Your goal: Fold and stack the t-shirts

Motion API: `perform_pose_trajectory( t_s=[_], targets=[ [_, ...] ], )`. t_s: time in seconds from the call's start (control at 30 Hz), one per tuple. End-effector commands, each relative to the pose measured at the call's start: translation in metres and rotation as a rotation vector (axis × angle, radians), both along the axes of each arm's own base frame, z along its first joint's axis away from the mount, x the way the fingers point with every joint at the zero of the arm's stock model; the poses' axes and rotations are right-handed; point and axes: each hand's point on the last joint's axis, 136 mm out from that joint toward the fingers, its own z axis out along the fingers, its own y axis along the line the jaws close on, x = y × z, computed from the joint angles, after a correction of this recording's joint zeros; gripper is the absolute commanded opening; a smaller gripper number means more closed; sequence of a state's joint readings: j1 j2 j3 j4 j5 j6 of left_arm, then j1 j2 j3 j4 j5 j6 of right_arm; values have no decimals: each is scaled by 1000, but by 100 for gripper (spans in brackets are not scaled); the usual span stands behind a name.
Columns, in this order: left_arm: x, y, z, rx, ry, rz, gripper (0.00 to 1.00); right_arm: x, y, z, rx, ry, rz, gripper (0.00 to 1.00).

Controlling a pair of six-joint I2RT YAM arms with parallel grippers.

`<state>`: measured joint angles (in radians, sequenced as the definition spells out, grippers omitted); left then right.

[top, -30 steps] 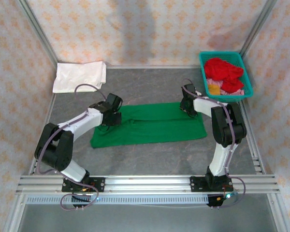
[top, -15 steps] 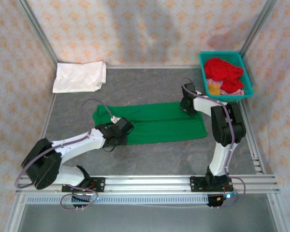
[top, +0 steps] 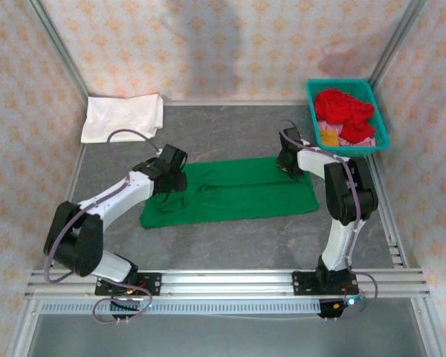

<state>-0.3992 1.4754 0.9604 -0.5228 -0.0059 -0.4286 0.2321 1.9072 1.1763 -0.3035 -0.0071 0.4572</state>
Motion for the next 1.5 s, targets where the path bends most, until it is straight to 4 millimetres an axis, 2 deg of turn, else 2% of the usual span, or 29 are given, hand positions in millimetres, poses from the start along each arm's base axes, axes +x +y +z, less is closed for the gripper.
perform_pose_trajectory(
  t_s=[0.0,0.27,0.3,0.37,0.5,0.57,0.8,0.93,1.07,1.2,1.33,1.47],
  targets=[
    [16,-12,-3,13,11,-110,47,-14,-11,-20,-23,86,-30,43],
    [29,-27,-40,-23,86,-149,52,-12,-10,-20,-23,81,-28,43],
    [31,-30,-42,-31,90,-158,48,-12,-10,-20,-24,84,-27,43],
    [32,-35,-47,-41,108,-168,31,-12,-10,-20,-23,84,-28,43],
    [30,-39,-45,-53,101,-170,8,-12,-10,-20,-24,85,-28,43],
    [27,-40,-42,-60,100,-168,1,-12,-10,-20,-24,84,-29,43],
    [5,-45,-21,-26,72,-145,0,-12,-9,-20,-24,84,-22,43],
    [-11,-56,-18,-26,59,-138,0,-12,-10,-20,-25,86,-22,43],
    [-16,-56,-13,-69,9,-109,0,-12,-10,-20,-25,86,-24,44],
    [-29,-74,-24,-89,43,-118,0,-12,-9,-20,-25,88,-19,44],
    [-47,-82,-42,-58,66,-107,0,-11,-9,-19,-26,82,-22,44],
    [-62,-88,-49,-37,76,-130,0,-11,-9,-20,-25,86,-19,44]
  ],
)
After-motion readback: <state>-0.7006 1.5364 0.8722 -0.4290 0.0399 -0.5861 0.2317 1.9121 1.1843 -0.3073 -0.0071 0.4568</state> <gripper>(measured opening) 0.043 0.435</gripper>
